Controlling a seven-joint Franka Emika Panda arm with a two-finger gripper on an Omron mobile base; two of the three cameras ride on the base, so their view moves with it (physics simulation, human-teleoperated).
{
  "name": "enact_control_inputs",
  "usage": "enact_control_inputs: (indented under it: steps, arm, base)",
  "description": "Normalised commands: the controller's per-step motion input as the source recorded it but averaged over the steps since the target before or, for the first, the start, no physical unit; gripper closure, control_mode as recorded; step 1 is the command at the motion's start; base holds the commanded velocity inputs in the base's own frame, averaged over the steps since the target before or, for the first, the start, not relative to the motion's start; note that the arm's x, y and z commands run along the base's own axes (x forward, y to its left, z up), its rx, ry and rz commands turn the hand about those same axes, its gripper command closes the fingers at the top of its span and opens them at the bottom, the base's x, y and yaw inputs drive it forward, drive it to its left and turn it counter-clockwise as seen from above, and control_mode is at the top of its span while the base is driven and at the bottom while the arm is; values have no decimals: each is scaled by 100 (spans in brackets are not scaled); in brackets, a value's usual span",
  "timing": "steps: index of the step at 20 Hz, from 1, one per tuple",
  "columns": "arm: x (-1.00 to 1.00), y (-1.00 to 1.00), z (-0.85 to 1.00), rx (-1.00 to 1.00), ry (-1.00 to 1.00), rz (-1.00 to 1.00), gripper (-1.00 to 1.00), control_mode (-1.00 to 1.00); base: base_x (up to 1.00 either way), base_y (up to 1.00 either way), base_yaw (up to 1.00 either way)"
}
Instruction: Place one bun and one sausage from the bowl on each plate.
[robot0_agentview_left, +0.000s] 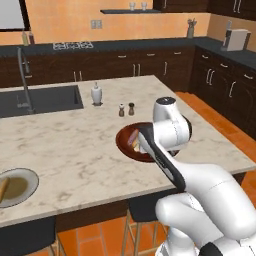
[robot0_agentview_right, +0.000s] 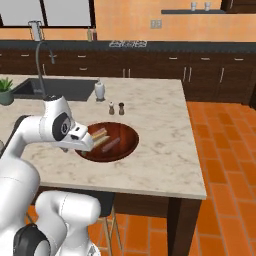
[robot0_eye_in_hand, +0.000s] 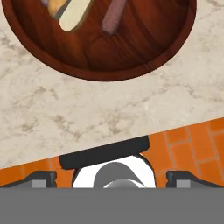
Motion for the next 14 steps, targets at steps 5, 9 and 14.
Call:
enact_control_inputs:
  steps: [5, 9, 14]
  arm:
    - [0, 0, 0, 0, 0, 0, -100, 100]
    - [19, -16, 0, 4, 0, 0, -100, -100]
    - [98, -39, 14, 23, 16, -4, -100, -100]
  base:
    - [7, -25, 0]
    - [0, 0, 0]
    - [0, 0, 0]
